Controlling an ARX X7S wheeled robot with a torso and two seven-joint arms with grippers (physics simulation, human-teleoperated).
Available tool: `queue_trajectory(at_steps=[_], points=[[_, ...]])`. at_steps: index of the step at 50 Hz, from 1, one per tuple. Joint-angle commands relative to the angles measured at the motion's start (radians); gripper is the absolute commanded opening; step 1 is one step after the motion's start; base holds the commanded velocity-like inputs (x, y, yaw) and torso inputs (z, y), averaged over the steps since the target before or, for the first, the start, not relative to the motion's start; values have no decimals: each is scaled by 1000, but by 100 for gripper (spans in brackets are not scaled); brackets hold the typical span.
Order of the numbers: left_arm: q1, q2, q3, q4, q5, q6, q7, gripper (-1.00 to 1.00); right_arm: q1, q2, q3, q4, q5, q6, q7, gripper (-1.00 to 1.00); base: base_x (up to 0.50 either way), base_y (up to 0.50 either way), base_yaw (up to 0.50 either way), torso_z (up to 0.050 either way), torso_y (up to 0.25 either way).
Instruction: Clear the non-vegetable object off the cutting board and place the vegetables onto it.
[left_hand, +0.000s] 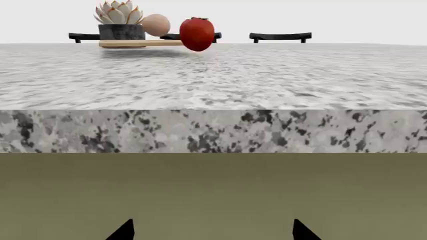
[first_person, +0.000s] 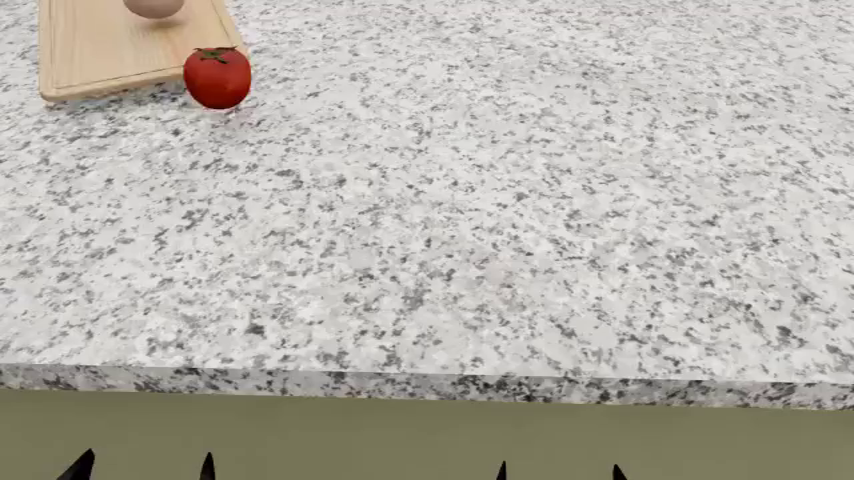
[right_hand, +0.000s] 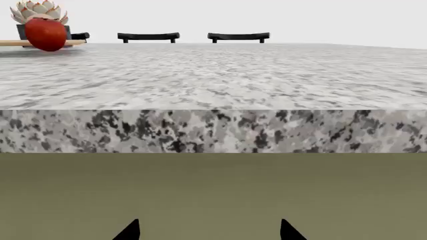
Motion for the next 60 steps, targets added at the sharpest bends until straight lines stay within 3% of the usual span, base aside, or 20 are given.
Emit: queue_trajectory(at_steps=[1,34,60], points=[[-2,-18,21,-5,-17,3,-21,100,0,24,-30,3,24,-4,30,100,0,0,0,0,0],[10,-78,87,26,-97,19,-88,100,20,81,-95,23,90,7,84,100,0,5,0,0,0],[5,-106,124,14,-118,29,-121,100,30,109,-129,35,119,14,111,100,0,447,0,0,0]])
